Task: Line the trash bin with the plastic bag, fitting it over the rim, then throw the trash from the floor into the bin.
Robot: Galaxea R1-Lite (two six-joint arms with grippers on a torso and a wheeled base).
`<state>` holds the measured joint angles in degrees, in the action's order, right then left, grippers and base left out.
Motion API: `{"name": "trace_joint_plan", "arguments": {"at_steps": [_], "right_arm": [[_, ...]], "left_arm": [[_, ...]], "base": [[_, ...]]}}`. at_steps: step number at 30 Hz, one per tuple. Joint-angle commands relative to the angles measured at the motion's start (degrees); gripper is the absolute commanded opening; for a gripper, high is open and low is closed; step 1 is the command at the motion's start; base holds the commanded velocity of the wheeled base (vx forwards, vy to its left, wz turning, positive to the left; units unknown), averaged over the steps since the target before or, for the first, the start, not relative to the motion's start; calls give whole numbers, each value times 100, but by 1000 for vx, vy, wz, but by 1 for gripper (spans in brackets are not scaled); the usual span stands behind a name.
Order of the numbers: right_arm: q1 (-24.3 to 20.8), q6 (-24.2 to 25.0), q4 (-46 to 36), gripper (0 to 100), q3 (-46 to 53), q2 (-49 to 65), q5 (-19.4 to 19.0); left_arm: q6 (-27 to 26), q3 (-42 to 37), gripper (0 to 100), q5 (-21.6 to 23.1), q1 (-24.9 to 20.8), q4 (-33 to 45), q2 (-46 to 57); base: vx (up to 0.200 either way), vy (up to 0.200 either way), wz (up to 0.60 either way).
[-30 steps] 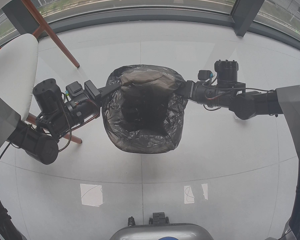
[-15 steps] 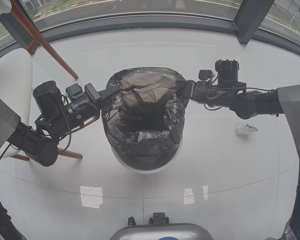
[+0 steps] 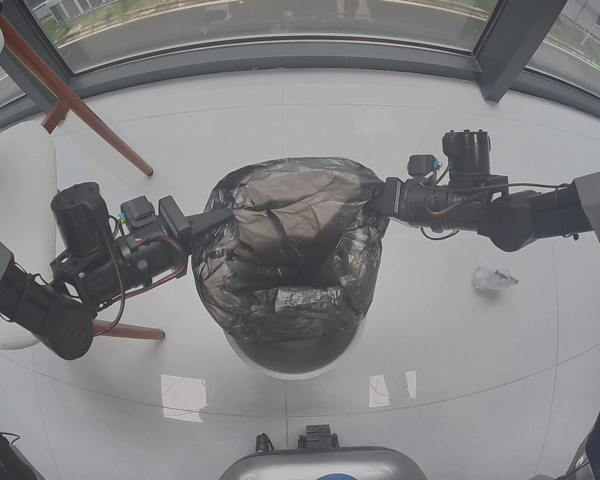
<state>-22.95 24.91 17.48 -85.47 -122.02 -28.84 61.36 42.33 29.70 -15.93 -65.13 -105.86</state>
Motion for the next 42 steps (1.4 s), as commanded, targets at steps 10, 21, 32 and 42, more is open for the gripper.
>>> {"name": "trace_joint_plan", "arguments": {"at_steps": [10, 21, 32, 42], "right_arm": [[-262, -21, 89, 0, 1419, 653, 54], [-236, -214, 89, 0, 1498, 556, 239], [-245, -223, 89, 0, 1867, 512, 256], [-236, -522, 106, 0, 1762, 196, 265]], "left_arm": [[-27, -1016, 0, -69, 20, 53, 567], [-89, -1323, 0, -307, 46, 62, 347], [-106, -1561, 0, -333, 73, 18, 48], [-124, -1200, 0, -350, 398, -105, -347]], "base": [[0, 0, 0], [0, 0, 0], [0, 0, 0], [0, 0, 0]]}}
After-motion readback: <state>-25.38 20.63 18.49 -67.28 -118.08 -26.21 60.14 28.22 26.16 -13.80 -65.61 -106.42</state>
